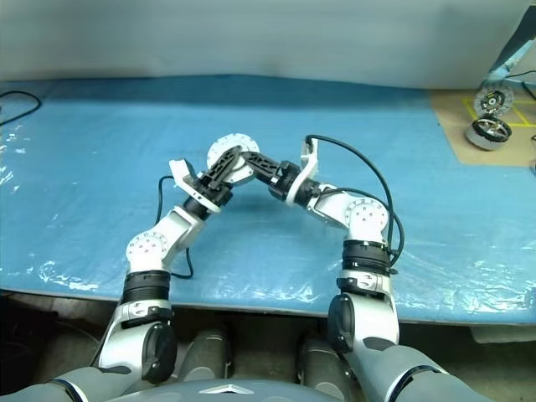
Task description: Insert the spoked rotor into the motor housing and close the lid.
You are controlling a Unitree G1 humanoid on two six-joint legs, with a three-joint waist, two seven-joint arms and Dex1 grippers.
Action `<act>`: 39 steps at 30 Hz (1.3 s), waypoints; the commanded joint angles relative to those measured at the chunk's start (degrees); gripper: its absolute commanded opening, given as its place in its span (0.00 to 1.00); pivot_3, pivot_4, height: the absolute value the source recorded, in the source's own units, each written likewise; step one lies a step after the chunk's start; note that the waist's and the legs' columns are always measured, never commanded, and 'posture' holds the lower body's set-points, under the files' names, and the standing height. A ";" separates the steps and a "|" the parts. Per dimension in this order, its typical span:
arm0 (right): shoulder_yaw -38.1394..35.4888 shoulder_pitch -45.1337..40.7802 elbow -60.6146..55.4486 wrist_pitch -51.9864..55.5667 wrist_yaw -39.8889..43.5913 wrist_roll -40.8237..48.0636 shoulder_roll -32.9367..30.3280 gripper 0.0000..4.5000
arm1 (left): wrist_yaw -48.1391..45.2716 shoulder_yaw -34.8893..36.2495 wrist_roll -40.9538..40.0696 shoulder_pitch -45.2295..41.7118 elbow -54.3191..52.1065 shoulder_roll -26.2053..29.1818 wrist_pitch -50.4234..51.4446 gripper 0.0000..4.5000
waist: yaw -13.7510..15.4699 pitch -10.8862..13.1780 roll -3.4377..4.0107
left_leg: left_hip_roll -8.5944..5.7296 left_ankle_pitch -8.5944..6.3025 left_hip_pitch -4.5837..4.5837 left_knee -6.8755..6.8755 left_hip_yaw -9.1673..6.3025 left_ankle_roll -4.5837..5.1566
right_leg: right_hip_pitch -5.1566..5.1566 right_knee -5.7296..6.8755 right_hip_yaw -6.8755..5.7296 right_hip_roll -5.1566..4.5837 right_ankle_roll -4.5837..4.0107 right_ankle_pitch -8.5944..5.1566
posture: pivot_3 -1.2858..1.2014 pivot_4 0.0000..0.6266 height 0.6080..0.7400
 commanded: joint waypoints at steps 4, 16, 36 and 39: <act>1.25 -1.19 -2.07 0.02 2.89 1.53 -1.24 1.00 | -0.46 2.15 2.04 -3.97 2.09 0.76 -4.70 0.55 | 0.02 0.01 -0.01 | -0.01 0.00 -0.02 0.01 0.00 0.00 | 0.01 0.00 0.00 0.00 0.02 0.01 | 0.52 0.24 1.00; 6.33 1.31 -3.56 -4.27 4.83 -5.29 -3.96 1.00 | -0.04 7.69 13.97 -9.90 17.71 7.93 -23.76 0.55 | 0.04 0.01 -0.01 | 0.00 0.00 -0.02 0.01 -0.02 0.00 | 0.01 -0.03 -0.01 0.02 0.02 0.01 | 0.52 0.24 1.00; 8.81 1.86 -3.87 -5.25 6.83 -7.47 -4.29 1.00 | 3.50 8.94 26.80 -12.26 29.94 14.32 -33.90 0.99 | -0.31 0.14 -0.23 | 0.01 0.00 0.22 0.15 -0.08 0.00 | 0.18 0.15 -0.04 -0.07 0.00 0.05 | 0.52 0.24 1.00; 8.92 1.97 -3.95 -5.32 7.27 -7.77 -4.22 1.00 | 3.69 9.64 27.94 -12.63 30.89 16.82 -36.32 0.99 | -0.12 0.14 -0.23 | 0.00 0.00 0.17 0.12 -0.08 0.00 | 0.16 0.11 -0.04 -0.06 0.00 0.05 | 0.52 0.24 1.00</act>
